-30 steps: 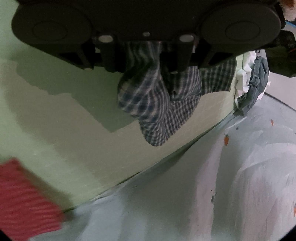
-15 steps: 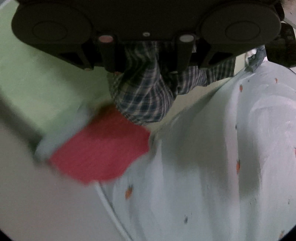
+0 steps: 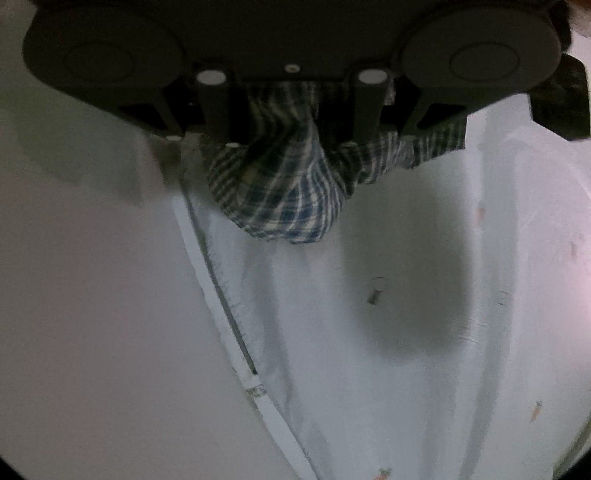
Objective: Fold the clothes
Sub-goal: 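Lift the folded shirt with both grippers and carry it to the red cloth, then lower the folded shirt onto the red cloth stack and open both grippers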
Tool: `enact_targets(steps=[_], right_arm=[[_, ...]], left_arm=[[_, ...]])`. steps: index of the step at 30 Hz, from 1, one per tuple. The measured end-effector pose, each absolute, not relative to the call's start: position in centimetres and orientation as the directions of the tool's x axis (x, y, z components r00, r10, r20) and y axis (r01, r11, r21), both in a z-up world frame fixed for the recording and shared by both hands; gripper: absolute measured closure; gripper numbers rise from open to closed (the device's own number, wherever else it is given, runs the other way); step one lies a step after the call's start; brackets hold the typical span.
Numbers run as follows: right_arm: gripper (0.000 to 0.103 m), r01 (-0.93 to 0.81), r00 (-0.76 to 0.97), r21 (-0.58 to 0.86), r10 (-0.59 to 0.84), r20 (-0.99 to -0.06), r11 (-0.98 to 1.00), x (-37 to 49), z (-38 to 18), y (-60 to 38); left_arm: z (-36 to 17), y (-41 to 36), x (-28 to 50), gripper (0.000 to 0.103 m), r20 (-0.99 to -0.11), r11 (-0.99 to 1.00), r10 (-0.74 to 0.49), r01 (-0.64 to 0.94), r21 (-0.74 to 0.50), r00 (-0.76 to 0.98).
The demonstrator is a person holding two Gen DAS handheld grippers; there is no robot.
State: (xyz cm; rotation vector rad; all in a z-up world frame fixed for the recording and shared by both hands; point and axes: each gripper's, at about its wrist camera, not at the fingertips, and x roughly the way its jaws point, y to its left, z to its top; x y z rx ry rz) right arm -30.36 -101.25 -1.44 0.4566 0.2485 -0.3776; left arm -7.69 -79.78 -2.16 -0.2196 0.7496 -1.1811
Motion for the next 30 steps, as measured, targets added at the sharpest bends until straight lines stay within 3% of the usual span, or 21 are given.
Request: enact_targets(steps=[1, 2, 6, 8, 12, 17, 21, 24, 30], right_arm=[[0.046, 0.434, 0.885, 0.344, -0.323, -0.335, 0.833, -28.7, -2.2, -102.3], [0.032, 0.465, 0.864, 0.3, -0.352, -0.361, 0.833, -27.2, -3.2, -103.2], [0.03, 0.575, 0.771, 0.161, -0.467, -0.432, 0.802, -22.9, -6.2, -104.6], [0.019, 0.609, 0.749, 0.066, -0.546, -0.374, 0.79, -22.7, -6.1, -102.9], [0.014, 0.647, 0.726, -0.084, -0.646, -0.237, 0.758, -22.9, -6.1, -98.5], [0.011, 0.606, 0.751, -0.178, -0.631, -0.196, 0.776, -21.7, -7.1, -95.7], [0.011, 0.55, 0.766, -0.11, -0.552, -0.33, 0.828, -18.7, -9.9, -99.2], [0.005, 0.566, 0.732, -0.042, -0.525, -0.435, 0.823, -16.0, -12.2, -103.2], [0.0, 0.593, 0.705, 0.058, -0.483, -0.519, 0.803, -13.7, -14.4, -107.5]], left_arm=[[-3.2, -81.3, -6.5, 0.043, -0.45, 0.452, -0.864, 0.74, -0.497, 0.226], [-4.3, -82.4, -5.5, 0.032, -0.499, 0.519, -0.822, 0.722, -0.458, 0.274], [-7.6, -84.1, -2.8, 0.026, -0.599, 0.65, -0.718, 0.651, -0.393, 0.355], [-8.5, -83.6, -2.4, 0.013, -0.612, 0.681, -0.692, 0.626, -0.379, 0.383], [-10.1, -84.4, -1.8, 0.007, -0.63, 0.711, -0.656, 0.62, -0.332, 0.415], [-11.0, -85.2, -2.4, 0.005, -0.633, 0.7, -0.658, 0.641, -0.314, 0.408], [-11.6, -86.7, -1.8, 0.004, -0.623, 0.691, -0.673, 0.641, -0.336, 0.399], [-11.2, -87.4, -1.4, 0.004, -0.622, 0.702, -0.656, 0.647, -0.297, 0.427], [-10.1, -85.8, -2.2, 0.003, -0.598, 0.678, -0.677, 0.678, -0.282, 0.429]])
